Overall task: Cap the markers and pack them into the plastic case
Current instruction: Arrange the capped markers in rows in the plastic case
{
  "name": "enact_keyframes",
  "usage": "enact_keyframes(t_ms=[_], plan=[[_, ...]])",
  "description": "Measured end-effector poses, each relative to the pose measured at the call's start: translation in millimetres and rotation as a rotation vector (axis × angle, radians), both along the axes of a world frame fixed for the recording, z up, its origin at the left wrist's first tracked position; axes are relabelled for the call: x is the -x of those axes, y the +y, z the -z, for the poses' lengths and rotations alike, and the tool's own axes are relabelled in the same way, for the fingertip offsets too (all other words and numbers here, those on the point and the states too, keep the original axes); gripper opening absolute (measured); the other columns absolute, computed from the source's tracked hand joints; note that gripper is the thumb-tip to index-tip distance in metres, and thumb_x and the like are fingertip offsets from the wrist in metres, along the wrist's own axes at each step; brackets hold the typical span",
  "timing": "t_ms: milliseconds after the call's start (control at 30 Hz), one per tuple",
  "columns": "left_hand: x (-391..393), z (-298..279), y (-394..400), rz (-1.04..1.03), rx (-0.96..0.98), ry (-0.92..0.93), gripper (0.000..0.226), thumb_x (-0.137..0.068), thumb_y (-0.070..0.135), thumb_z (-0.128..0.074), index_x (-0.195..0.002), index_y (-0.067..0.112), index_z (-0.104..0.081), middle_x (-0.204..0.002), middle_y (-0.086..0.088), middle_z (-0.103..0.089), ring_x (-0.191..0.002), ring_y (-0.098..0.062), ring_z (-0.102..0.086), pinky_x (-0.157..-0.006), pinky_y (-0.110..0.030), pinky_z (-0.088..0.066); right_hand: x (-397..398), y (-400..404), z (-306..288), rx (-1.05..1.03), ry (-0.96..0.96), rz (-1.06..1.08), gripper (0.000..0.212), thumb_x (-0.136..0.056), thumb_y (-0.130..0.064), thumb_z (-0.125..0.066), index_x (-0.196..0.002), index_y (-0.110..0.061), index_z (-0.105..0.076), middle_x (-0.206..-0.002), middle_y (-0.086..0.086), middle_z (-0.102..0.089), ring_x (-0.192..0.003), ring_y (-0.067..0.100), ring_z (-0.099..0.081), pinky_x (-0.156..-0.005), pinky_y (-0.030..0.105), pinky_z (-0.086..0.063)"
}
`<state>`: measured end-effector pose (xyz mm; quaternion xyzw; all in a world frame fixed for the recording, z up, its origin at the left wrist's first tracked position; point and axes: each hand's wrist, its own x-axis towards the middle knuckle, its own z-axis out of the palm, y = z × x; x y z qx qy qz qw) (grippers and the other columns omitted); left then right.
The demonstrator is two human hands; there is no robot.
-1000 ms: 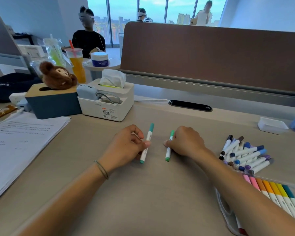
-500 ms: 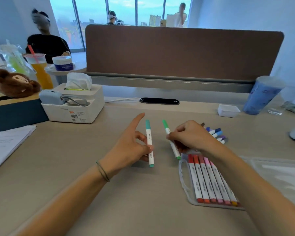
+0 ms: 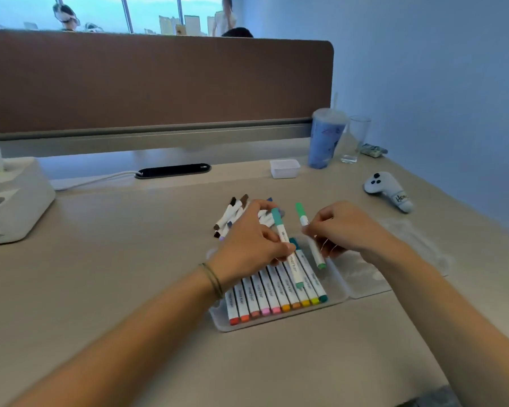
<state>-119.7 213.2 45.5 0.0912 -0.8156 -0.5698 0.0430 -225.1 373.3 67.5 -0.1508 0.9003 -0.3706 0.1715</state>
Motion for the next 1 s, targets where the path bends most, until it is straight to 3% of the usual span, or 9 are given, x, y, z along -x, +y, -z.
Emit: enact_keyframes(t_ms=[133,233,333,433,533,633,733,900,1000], plan=[[23.5,13.7,22.8,0.038,0.023,-0.015,0.068,-0.081,0.010,-0.081,-0.133,0.028,-0.039,-0.080,-0.009,-0.076,-0.072,-0.024,-0.075,-0.077,-0.046,-0.062,6.1,23.7,7.7,-0.049,0.000,0.029,0.021,-0.092,-0.023,-0.073,-0.086,-0.003,-0.076,-0.067,0.011,-0.073,-0.054,0.018,-0.067,-0.050,0.025,-0.054],[32.2,20.1,33.2,0.059,0.090,-0.029,0.069,-0.081,0.013,-0.081,-0.133,0.028,-0.038,-0.079,-0.006,-0.076,-0.067,-0.018,-0.074,-0.070,-0.036,-0.063,6.8,33.3,13.3,-0.066,-0.030,0.029,0.021,-0.092,-0.021,-0.072,-0.088,-0.001,-0.074,-0.071,0.017,-0.075,-0.056,0.022,-0.069,-0.055,0.031,-0.060],[34.8,23.7,39.2,0.041,0.194,-0.013,0.067,-0.081,0.017,-0.081,-0.131,0.029,-0.039,-0.078,-0.002,-0.076,-0.063,-0.009,-0.073,-0.059,-0.022,-0.057,6.6,36.7,16.9,-0.074,-0.039,0.019,0.022,-0.093,-0.022,-0.072,-0.089,-0.001,-0.074,-0.068,0.013,-0.074,-0.052,0.017,-0.067,-0.049,0.024,-0.054],[36.7,26.8,41.2,0.031,0.342,0.002,0.068,-0.079,0.026,-0.083,-0.133,0.028,-0.042,-0.079,0.001,-0.072,-0.065,-0.006,-0.070,-0.057,-0.017,-0.052,6.7,37.2,18.0,-0.067,-0.038,0.006,0.022,-0.094,-0.022,-0.071,-0.091,-0.001,-0.075,-0.074,0.016,-0.076,-0.054,0.018,-0.068,-0.049,0.023,-0.053],[40.2,28.7,36.0,0.034,0.592,-0.040,0.075,-0.076,0.050,-0.080,-0.138,0.030,-0.044,-0.103,0.007,-0.063,-0.092,-0.009,-0.063,-0.075,-0.027,-0.055,7.5,37.5,17.7,-0.061,-0.052,-0.008,0.020,-0.094,-0.022,-0.070,-0.091,-0.003,-0.076,-0.078,0.017,-0.077,-0.056,0.018,-0.068,-0.051,0.024,-0.055],[41.2,28.2,31.0,0.032,0.764,-0.110,0.084,-0.073,0.069,-0.071,-0.142,0.031,-0.045,-0.126,0.001,-0.057,-0.116,-0.018,-0.050,-0.097,-0.042,-0.050,8.7,38.3,17.7,-0.048,-0.075,-0.017,0.019,-0.095,-0.022,-0.070,-0.092,-0.004,-0.076,-0.080,0.016,-0.077,-0.058,0.018,-0.068,-0.052,0.024,-0.056],[33.4,25.1,34.8,0.054,0.850,-0.128,0.089,-0.076,0.076,-0.061,-0.150,0.034,-0.036,-0.132,0.000,-0.050,-0.122,-0.020,-0.042,-0.098,-0.041,-0.045,9.4,39.3,19.0,-0.024,-0.100,-0.026,0.019,-0.094,-0.021,-0.071,-0.093,-0.002,-0.077,-0.076,0.016,-0.075,-0.055,0.017,-0.066,-0.052,0.024,-0.057],[20.8,21.5,44.6,0.078,0.927,-0.099,0.089,-0.072,0.085,-0.053,-0.146,0.037,-0.043,-0.118,0.005,-0.048,-0.112,-0.016,-0.039,-0.094,-0.040,-0.044,10.5,40.0,19.1,-0.011,-0.125,-0.038,0.020,-0.093,-0.020,-0.072,-0.081,-0.005,-0.074,-0.061,0.008,-0.067,-0.050,0.014,-0.061,-0.047,0.024,-0.052],[20.3,23.9,46.2,0.088,0.976,-0.111,0.087,-0.075,0.085,-0.049,-0.147,0.037,-0.041,-0.128,0.003,-0.045,-0.120,-0.019,-0.036,-0.101,-0.042,-0.038,10.7,40.3,18.9,-0.012,-0.130,-0.045,0.020,-0.093,-0.021,-0.073,-0.080,-0.006,-0.075,-0.060,0.006,-0.066,-0.049,0.013,-0.061,-0.047,0.023,-0.050]])
